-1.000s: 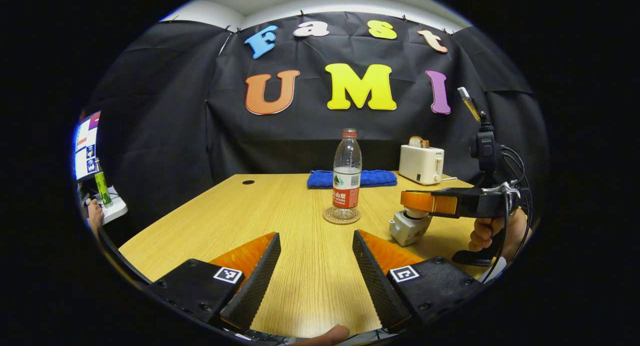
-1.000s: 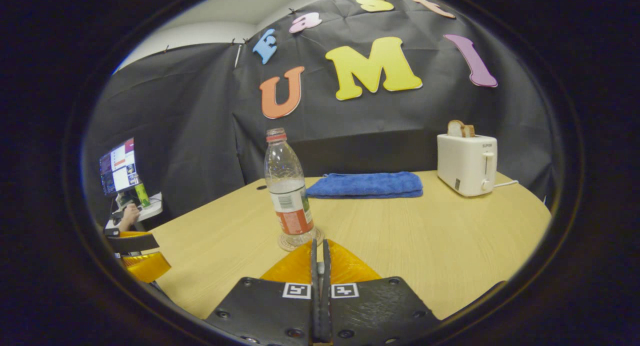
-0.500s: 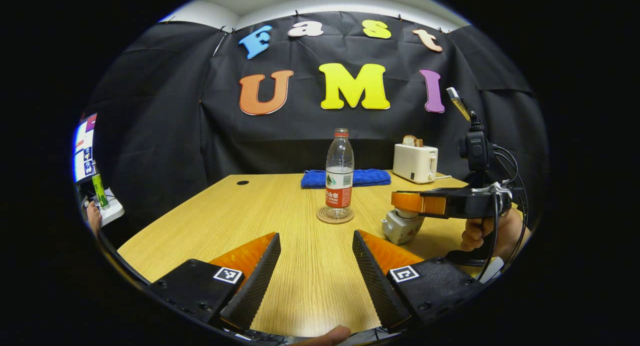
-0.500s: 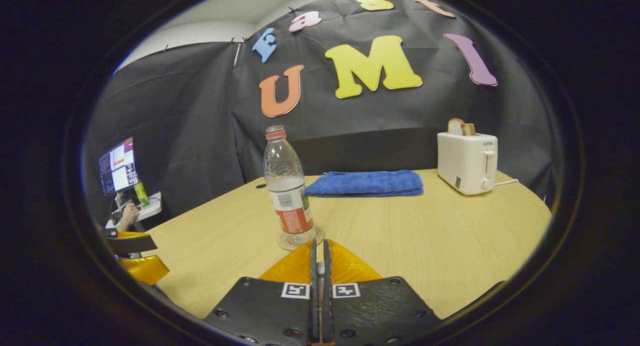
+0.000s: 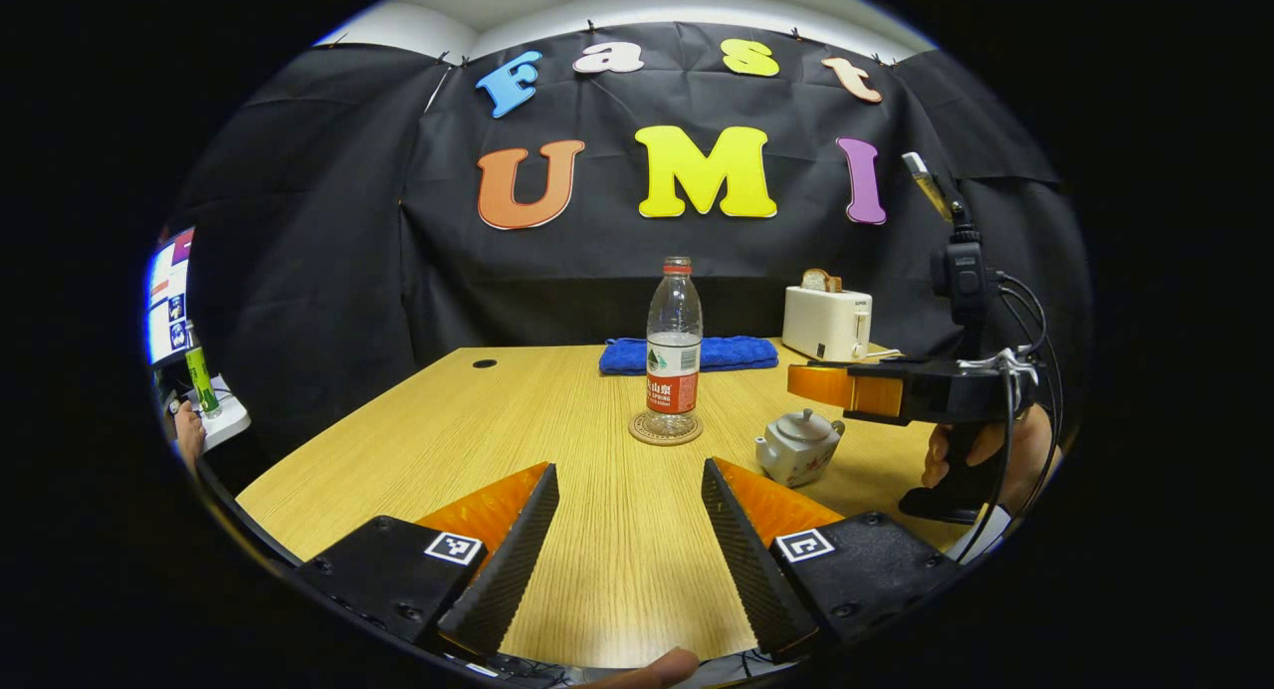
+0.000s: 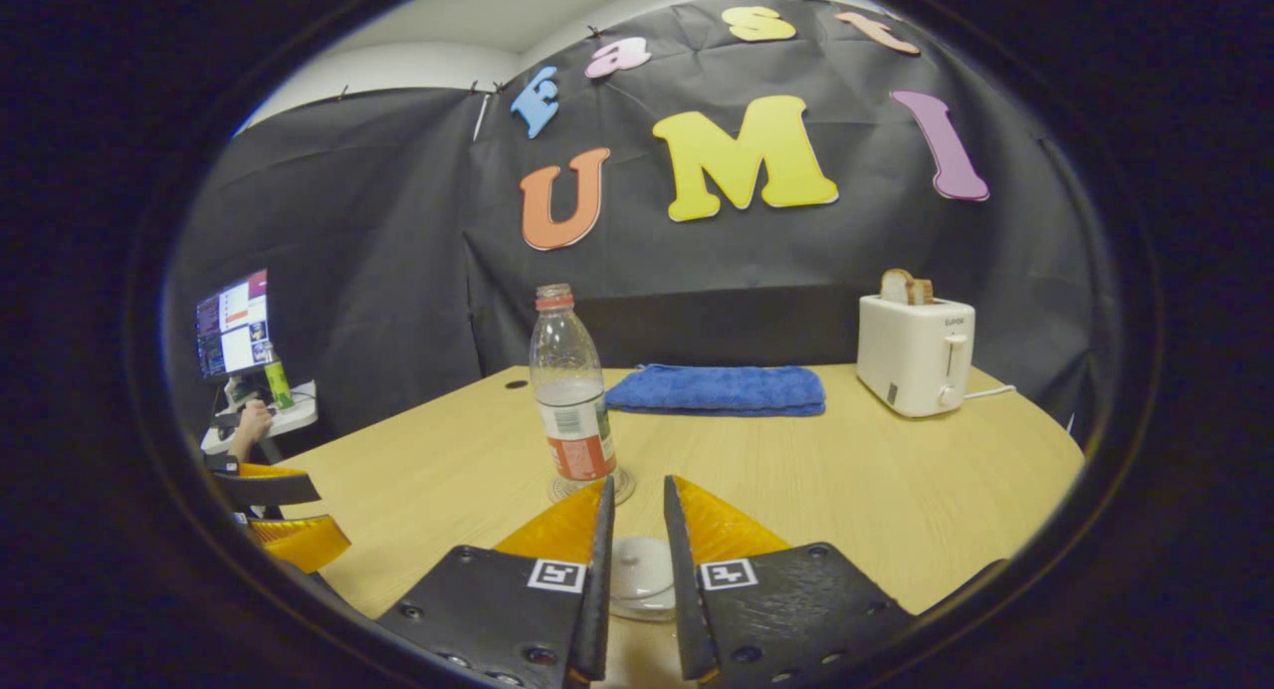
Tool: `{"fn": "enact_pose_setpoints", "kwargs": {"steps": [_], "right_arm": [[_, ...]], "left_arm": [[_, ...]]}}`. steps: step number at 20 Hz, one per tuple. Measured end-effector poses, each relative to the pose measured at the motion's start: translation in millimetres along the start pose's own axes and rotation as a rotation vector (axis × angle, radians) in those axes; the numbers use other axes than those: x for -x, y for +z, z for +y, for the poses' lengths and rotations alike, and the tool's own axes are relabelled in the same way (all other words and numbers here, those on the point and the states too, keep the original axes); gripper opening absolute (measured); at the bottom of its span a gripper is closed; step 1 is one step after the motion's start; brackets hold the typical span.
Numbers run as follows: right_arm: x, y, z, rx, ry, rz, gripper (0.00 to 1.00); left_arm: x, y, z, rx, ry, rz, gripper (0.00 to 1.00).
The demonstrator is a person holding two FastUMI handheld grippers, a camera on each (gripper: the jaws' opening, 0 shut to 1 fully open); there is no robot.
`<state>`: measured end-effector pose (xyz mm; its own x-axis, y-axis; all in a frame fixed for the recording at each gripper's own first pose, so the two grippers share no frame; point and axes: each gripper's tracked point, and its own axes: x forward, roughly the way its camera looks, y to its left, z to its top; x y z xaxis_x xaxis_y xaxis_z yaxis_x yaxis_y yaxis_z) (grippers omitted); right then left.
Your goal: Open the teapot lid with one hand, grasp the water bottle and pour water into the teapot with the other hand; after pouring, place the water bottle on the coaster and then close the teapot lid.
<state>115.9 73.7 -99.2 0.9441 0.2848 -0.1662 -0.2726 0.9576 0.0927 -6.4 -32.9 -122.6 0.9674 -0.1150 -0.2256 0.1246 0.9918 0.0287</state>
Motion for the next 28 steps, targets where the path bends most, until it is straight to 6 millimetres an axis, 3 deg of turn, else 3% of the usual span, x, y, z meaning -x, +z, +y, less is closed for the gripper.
{"fn": "enact_pose_setpoints", "kwargs": {"steps": [1, 2, 5, 6, 10, 11, 12, 15, 18, 21, 22, 28], "right_arm": [[5.7, 4.6, -2.2, 0.005, -0.007, -0.004, 0.31], [11.5, 8.5, -4.6, 0.009, -0.013, -0.005, 0.43], [35.3, 22.6, -17.7, -0.004, -0.041, -0.026, 0.55], [44.5, 26.1, -22.0, -0.009, -0.049, -0.037, 0.66], [92.0, 47.6, -49.5, -0.002, -0.137, -0.101, 0.90], [106.1, 54.3, -57.6, 0.006, -0.172, -0.125, 0.87], [120.3, 60.2, -68.4, 0.016, -0.219, -0.149, 0.95], [165.8, 72.7, -99.1, 0.026, -0.355, -0.207, 0.95], [199.5, 71.6, -111.4, -0.028, -0.400, -0.212, 0.95], [226.7, 65.2, -110.7, -0.043, -0.413, -0.194, 0.95], [233.6, 61.8, -113.0, -0.030, -0.425, -0.193, 0.92], [243.3, 48.3, -109.1, 0.063, -0.420, -0.173, 0.95]], "left_arm": [[1.9, 1.9, -2.7, -0.002, 0.001, 0.000, 0.92], [2.8, 4.7, -3.2, -0.009, 0.004, -0.004, 0.92], [8.0, 18.0, -6.7, -0.034, 0.014, -0.031, 0.92], [10.3, 22.5, -8.4, -0.035, 0.013, -0.039, 0.91], [16.5, 36.7, -11.5, -0.032, 0.002, -0.052, 0.91], [20.0, 41.1, -10.6, -0.033, 0.005, -0.055, 0.91], [23.6, 43.6, -9.5, -0.035, 0.007, -0.057, 0.91], [31.6, 49.0, -5.7, -0.033, 0.022, -0.058, 0.91], [40.8, 53.0, -0.5, -0.025, 0.041, -0.050, 0.91], [51.1, 62.7, 10.1, -0.031, 0.074, -0.063, 0.92], [54.0, 65.9, 9.9, -0.017, 0.071, -0.067, 0.91], [62.9, 69.8, 5.8, -0.008, 0.058, -0.067, 0.91]]}}
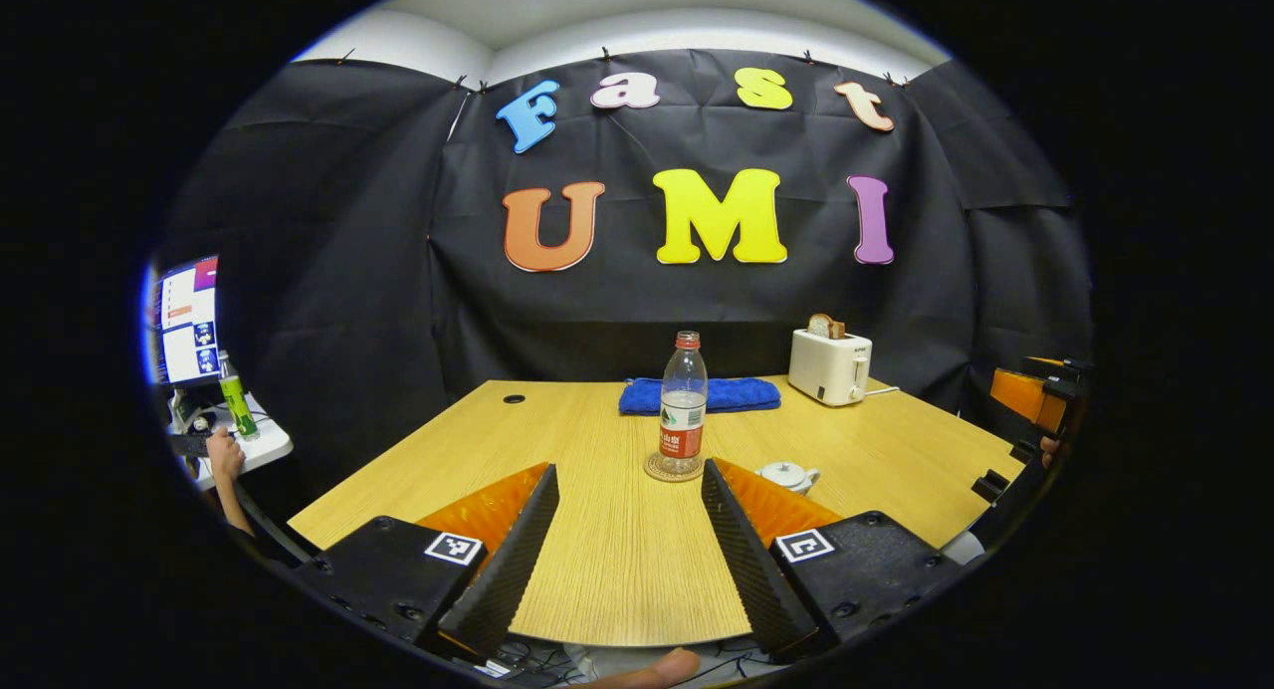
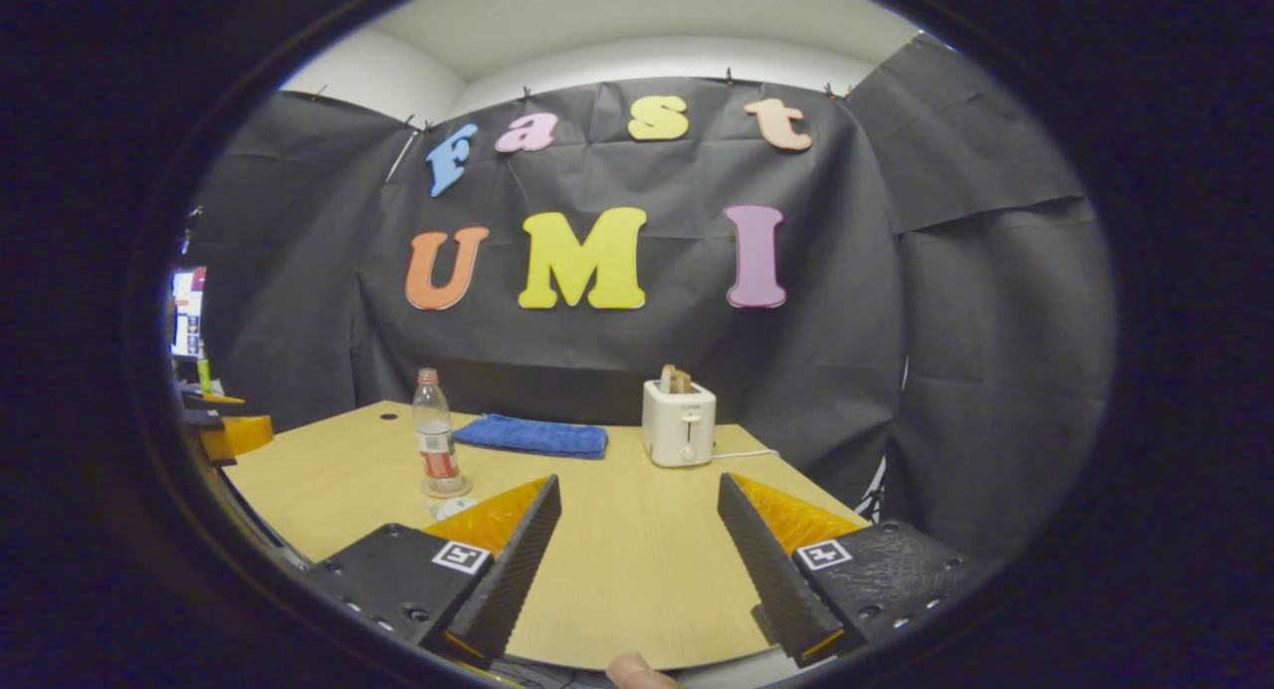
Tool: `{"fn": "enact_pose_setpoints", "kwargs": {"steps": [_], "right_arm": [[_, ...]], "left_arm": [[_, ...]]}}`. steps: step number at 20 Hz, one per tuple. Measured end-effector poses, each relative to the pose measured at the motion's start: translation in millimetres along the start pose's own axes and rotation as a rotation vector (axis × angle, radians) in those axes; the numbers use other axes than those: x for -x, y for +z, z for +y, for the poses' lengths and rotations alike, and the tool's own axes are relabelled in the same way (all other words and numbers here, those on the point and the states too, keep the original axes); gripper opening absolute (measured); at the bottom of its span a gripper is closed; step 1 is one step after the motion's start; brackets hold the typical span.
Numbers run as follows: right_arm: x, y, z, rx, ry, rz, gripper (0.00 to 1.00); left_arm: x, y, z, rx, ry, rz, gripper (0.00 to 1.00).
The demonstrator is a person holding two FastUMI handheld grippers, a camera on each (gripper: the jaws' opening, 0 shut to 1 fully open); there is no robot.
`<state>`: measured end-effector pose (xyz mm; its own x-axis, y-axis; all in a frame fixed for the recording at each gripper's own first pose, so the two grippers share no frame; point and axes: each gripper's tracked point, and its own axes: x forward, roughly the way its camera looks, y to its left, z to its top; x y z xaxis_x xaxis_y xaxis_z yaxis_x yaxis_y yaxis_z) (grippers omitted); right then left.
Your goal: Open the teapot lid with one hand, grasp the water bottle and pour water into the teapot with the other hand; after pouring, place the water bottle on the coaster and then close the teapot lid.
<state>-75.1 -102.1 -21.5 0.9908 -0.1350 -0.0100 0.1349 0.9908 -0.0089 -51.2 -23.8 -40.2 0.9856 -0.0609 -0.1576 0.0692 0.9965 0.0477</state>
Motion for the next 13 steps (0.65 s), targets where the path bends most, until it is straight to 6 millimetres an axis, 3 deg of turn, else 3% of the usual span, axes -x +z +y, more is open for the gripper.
{"fn": "enact_pose_setpoints", "kwargs": {"steps": [2, 3, 13], "right_arm": [[0.1, -2.8, 3.0, 0.012, 0.014, 0.006, 0.92], [0.2, -4.1, 3.2, 0.019, 0.017, 0.009, 0.96], [-5.9, -8.8, 10.6, 0.024, 0.048, 0.019, 0.95]], "left_arm": [[2.1, 0.6, -3.5, -0.005, -0.010, -0.004, 0.91], [3.3, 0.3, -3.7, -0.008, -0.012, -0.005, 0.91], [-3.9, -9.9, -0.8, -0.005, -0.012, 0.013, 0.91]]}}
